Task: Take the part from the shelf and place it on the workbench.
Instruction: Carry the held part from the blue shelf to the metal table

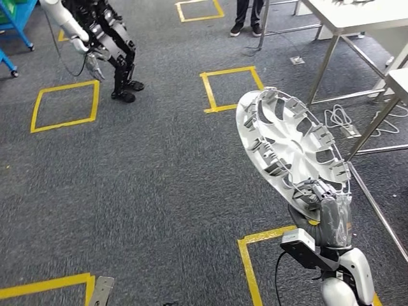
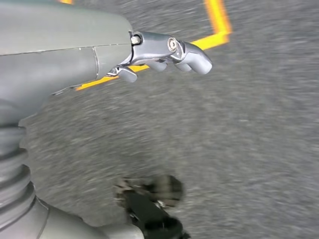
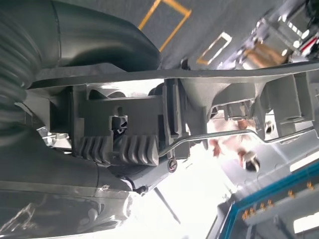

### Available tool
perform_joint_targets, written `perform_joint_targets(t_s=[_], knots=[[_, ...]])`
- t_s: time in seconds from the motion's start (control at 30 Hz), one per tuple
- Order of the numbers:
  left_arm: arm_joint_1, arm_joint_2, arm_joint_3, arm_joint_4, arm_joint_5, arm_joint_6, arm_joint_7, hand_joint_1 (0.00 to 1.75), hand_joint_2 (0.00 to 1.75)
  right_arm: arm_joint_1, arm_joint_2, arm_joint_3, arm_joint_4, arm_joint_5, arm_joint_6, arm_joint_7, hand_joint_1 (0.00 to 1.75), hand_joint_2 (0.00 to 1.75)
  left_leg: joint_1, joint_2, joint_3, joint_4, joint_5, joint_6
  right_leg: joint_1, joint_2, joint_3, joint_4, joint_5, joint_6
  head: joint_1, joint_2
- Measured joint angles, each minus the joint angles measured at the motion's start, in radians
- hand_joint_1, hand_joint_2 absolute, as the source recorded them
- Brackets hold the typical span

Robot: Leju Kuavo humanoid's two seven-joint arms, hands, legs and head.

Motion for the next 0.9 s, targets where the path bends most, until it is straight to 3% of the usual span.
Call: perform_joint_targets(t_s=[0.07, 0.1, 0.13, 0.17, 0.2, 0.27, 0.3, 0.33, 0.4, 0.43, 0.47, 0.57, 0.6, 0.67, 0.73, 0.77, 0.83, 0.9], knots=[[0.0, 0.003, 0.001, 0.0, 0.0, 0.0, 0.0, 0.0, 1.75, -0.001, 0.001, 0.0, -0.002, 0.0, -0.001, -0.001, 1.75, 1.75, -0.008, -0.043, 0.009, -0.14, 0.171, 0.008, -0.001, 0.031, 0.035, -0.013, -0.04, 0.005, -0.008, 0.0], [0.0, 0.004, 0.001, 0.0, 0.0, 0.001, 0.001, 0.0, 1.75, 0.0, 0.001, -0.001, -0.005, 0.0, -0.001, -0.001, 1.75, 1.75, -0.01, -0.053, 0.019, -0.188, 0.216, 0.012, -0.001, 0.044, 0.054, -0.022, -0.045, 0.008, -0.01, 0.0], [-0.003, 0.004, 0.001, -0.001, 0.001, 0.002, 0.001, 0.0, 1.75, 0.002, 0.002, -0.001, -0.009, 0.0, -0.002, -0.001, 1.75, 1.75, -0.014, -0.05, 0.037, -0.215, 0.213, 0.016, 0.0, 0.053, 0.072, -0.032, -0.043, 0.011, -0.011, 0.0], [-0.006, 0.004, 0.001, -0.002, 0.001, 0.002, 0.001, 0.0, 1.75, 0.004, 0.002, -0.002, -0.012, -0.001, -0.003, -0.001, 1.75, 1.75, -0.014, -0.044, 0.059, -0.223, 0.207, 0.021, 0.001, 0.046, 0.086, -0.03, -0.035, 0.013, -0.008, 0.0], [-0.008, 0.003, 0.001, -0.002, 0.001, 0.003, 0.001, 0.0, 1.75, 0.005, 0.002, -0.002, -0.013, -0.001, -0.003, -0.001, 1.75, 1.75, -0.015, -0.034, 0.083, -0.23, 0.207, 0.027, 0.004, 0.018, 0.086, 0.002, -0.015, 0.018, -0.006, 0.0], [-0.006, 0.003, 0.002, -0.003, 0.001, 0.003, 0.001, 0.0, 1.75, 0.005, 0.002, -0.001, -0.013, -0.001, -0.004, -0.001, 1.75, 1.75, -0.018, -0.008, 0.128, -0.227, 0.205, 0.041, 0.009, -0.057, 0.029, 0.123, -0.009, 0.024, -0.002, 0.0], [-0.004, 0.003, 0.002, -0.003, 0.001, 0.003, 0.001, 0.0, 1.75, 0.005, 0.003, -0.001, -0.013, -0.001, -0.004, -0.002, 1.75, 1.75, -0.02, 0.006, 0.15, -0.222, 0.194, 0.045, 0.011, -0.086, -0.017, 0.188, -0.031, 0.026, -0.001, 0.0], [-0.002, 0.003, 0.002, -0.002, 0.001, 0.002, 0.001, 0.0, 1.75, 0.005, 0.003, -0.001, -0.013, -0.001, -0.004, -0.002, 1.75, 1.75, -0.022, 0.019, 0.172, -0.217, 0.173, 0.048, 0.012, -0.097, -0.063, 0.231, -0.074, 0.027, 0.0, 0.0], [-0.001, 0.002, 0.002, -0.002, 0.001, 0.003, 0.001, 0.0, 1.75, 0.007, 0.003, -0.002, -0.013, -0.001, -0.004, -0.002, 1.75, 1.75, -0.024, 0.044, 0.225, -0.215, 0.132, 0.05, 0.013, -0.102, -0.128, 0.233, -0.179, 0.029, 0.001, 0.0], [-0.001, 0.001, 0.002, -0.003, 0.001, 0.004, 0.0, 0.0, 1.75, 0.009, 0.003, -0.002, -0.013, -0.001, -0.004, -0.002, 1.75, 1.75, -0.024, 0.055, 0.255, -0.215, 0.111, 0.05, 0.014, -0.105, -0.146, 0.2, -0.198, 0.028, 0.001, 0.0], [-0.001, 0.0, 0.002, -0.003, 0.0, 0.006, 0.0, 0.0, 1.75, 0.013, 0.003, -0.003, -0.013, -0.001, -0.004, -0.004, 1.75, 1.75, -0.025, 0.065, 0.286, -0.215, 0.087, 0.05, 0.017, -0.113, -0.158, 0.149, -0.169, 0.023, 0.002, 0.0], [0.001, -0.002, 0.004, 0.0, 0.0, 0.014, 0.0, 0.0, 1.75, 0.023, 0.006, -0.005, -0.018, -0.003, -0.009, -0.011, 1.75, 1.75, -0.029, 0.09, 0.344, -0.216, 0.027, 0.045, 0.033, -0.166, -0.179, 0.0, 0.128, -0.001, -0.001, 0.0], [0.001, -0.003, 0.005, 0.0, -0.001, 0.016, 0.001, 0.0, 1.75, 0.025, 0.007, -0.006, -0.024, -0.005, -0.011, -0.014, 1.75, 1.75, -0.029, 0.096, 0.348, -0.217, 0.019, 0.041, 0.037, -0.17, -0.182, -0.021, 0.189, -0.005, -0.003, 0.0], [-0.003, -0.002, 0.006, 0.0, -0.001, 0.018, 0.002, 0.0, 1.75, 0.029, 0.009, -0.014, -0.038, -0.01, -0.013, -0.018, 1.75, 1.75, -0.03, 0.103, 0.346, -0.212, 0.022, 0.03, 0.035, -0.147, -0.173, -0.038, 0.194, -0.008, -0.003, 0.0], [-0.005, -0.002, 0.006, 0.0, 0.0, 0.021, 0.001, 0.0, 1.75, 0.034, 0.013, -0.022, -0.047, -0.02, -0.017, -0.023, 1.75, 1.75, -0.028, 0.081, 0.311, -0.152, 0.037, 0.018, 0.024, -0.128, -0.154, -0.057, 0.185, -0.012, -0.003, 0.0], [-0.006, -0.002, 0.007, 0.0, 0.0, 0.022, 0.0, 0.0, 1.75, 0.036, 0.017, -0.025, -0.051, -0.026, -0.019, -0.027, 1.75, 1.75, -0.024, 0.065, 0.271, -0.095, 0.034, 0.011, 0.018, -0.117, -0.144, -0.064, 0.182, -0.013, -0.004, 0.0], [-0.003, -0.002, 0.008, 0.0, 0.001, 0.023, -0.002, 0.0, 1.75, 0.038, 0.026, -0.027, -0.059, -0.035, -0.023, -0.038, 1.75, 1.75, -0.012, 0.043, 0.163, 0.031, -0.005, -0.004, 0.01, -0.092, -0.134, -0.07, 0.171, -0.011, -0.005, 0.0], [0.001, 0.0, 0.012, 0.0, 0.002, 0.023, -0.004, 0.0, 1.75, 0.043, 0.034, -0.027, -0.066, -0.04, -0.025, -0.046, 1.75, 1.75, 0.002, 0.041, 0.076, 0.084, -0.034, -0.017, 0.002, -0.062, -0.125, -0.068, 0.158, -0.003, -0.005, 0.0]])
